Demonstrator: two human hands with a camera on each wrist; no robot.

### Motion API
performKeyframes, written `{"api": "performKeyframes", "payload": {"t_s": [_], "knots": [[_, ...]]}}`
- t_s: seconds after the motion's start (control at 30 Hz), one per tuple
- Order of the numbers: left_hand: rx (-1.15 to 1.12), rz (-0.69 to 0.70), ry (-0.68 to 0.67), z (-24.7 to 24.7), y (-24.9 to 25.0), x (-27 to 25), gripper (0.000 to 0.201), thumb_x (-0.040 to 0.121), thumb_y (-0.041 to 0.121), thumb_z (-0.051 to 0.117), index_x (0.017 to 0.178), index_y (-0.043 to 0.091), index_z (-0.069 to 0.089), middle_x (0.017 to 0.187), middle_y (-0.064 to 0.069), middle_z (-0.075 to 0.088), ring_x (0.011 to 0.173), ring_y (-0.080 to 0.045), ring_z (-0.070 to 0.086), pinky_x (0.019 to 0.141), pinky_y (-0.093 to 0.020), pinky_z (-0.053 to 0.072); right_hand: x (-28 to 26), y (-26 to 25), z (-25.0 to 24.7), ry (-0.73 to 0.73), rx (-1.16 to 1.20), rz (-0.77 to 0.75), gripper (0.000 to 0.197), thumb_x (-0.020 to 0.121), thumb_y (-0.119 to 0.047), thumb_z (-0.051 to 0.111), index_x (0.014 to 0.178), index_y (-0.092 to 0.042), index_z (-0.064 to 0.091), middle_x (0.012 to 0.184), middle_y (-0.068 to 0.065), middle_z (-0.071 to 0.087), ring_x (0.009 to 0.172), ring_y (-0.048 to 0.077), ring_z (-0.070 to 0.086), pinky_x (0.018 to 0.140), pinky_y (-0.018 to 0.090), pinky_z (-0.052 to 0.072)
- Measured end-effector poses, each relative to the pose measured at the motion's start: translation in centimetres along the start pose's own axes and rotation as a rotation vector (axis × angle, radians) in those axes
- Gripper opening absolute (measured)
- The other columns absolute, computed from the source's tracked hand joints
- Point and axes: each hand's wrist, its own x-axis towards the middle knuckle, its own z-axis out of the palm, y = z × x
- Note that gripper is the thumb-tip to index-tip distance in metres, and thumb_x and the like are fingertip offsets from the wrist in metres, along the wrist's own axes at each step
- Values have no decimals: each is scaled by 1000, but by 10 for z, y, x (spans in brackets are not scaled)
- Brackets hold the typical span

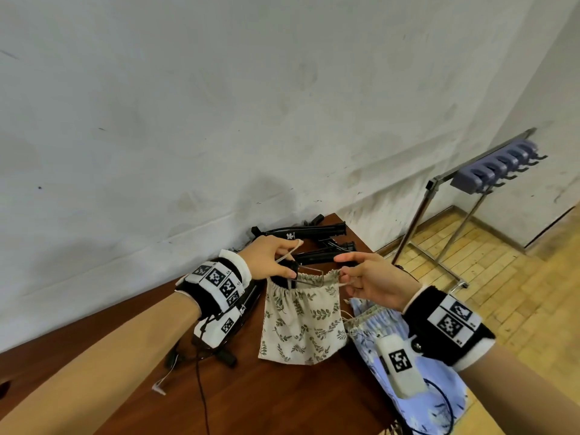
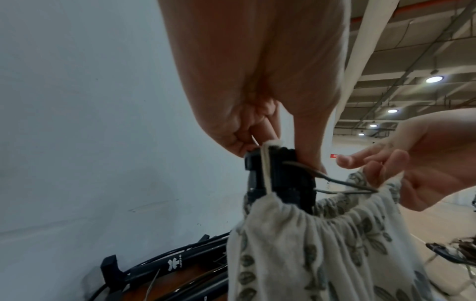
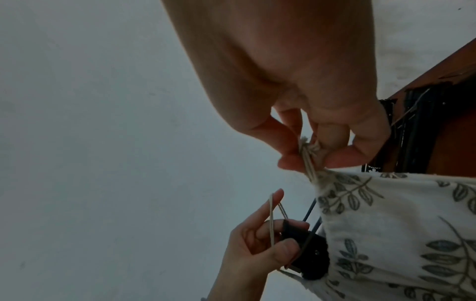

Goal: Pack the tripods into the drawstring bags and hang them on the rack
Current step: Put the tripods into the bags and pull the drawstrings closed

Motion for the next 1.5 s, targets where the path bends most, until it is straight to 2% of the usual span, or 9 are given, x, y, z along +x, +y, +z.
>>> {"api": "performKeyframes", "payload": {"t_s": [0.23,0.43,0.6,0.7,0.93,1.07,1.23,1.37,1.5], "knots": [[70,91,-28,10,-4,4,60,82,10,71,137,23,48,132,11,57,128,-3,42,112,-22,24,26,26,-7,112,304,173,38,93,12,28,119,-5,51,81,8,57,47,8,39,73,33,49],[258,83,-111,11,0,5,60,88,9,62,142,26,42,122,10,58,113,-7,38,98,-15,25,47,41,5,225,278,141,28,93,8,41,111,-2,60,78,6,61,32,4,36,55,19,34],[308,71,-81,13,4,7,59,90,16,60,144,29,39,128,-3,54,127,-18,41,109,-26,26,37,28,20,164,-765,-238,34,74,10,55,61,-15,74,62,-3,64,51,7,49,50,16,40],[332,23,-92,15,4,8,60,92,21,59,145,32,35,134,-8,45,132,-24,37,114,-35,25,30,22,29,187,-1364,-303,20,79,-6,55,75,-14,73,89,-5,55,74,13,59,67,22,50],[442,68,-141,17,15,6,63,90,23,61,146,28,34,132,-12,46,123,-27,45,107,-34,33,32,16,31,167,-1715,-211,34,79,-30,67,105,-12,56,118,11,40,76,28,56,67,34,51],[481,56,-140,21,19,11,64,88,17,61,146,26,35,132,-13,46,124,-28,45,106,-37,36,31,7,33,31,-1617,-208,56,72,-35,72,118,-12,49,112,9,49,100,25,54,74,34,53],[353,65,-94,16,12,9,64,86,10,65,143,24,41,143,-5,46,134,-20,40,111,-27,30,14,-12,24,147,-1278,-278,13,86,-16,67,96,-15,74,76,-7,65,60,4,59,51,10,44],[265,140,-115,21,17,4,62,85,8,67,141,19,45,142,-1,49,133,-17,43,110,-24,30,8,-22,4,147,-1314,1,19,79,-22,74,78,-3,72,68,2,70,58,13,66,60,22,56],[357,131,-191,36,23,7,65,88,6,62,146,22,37,138,-11,44,129,-26,42,99,-22,31,-4,-35,11,-16,-916,31,14,86,-9,68,99,-5,68,63,2,64,44,5,55,46,14,45]]}}
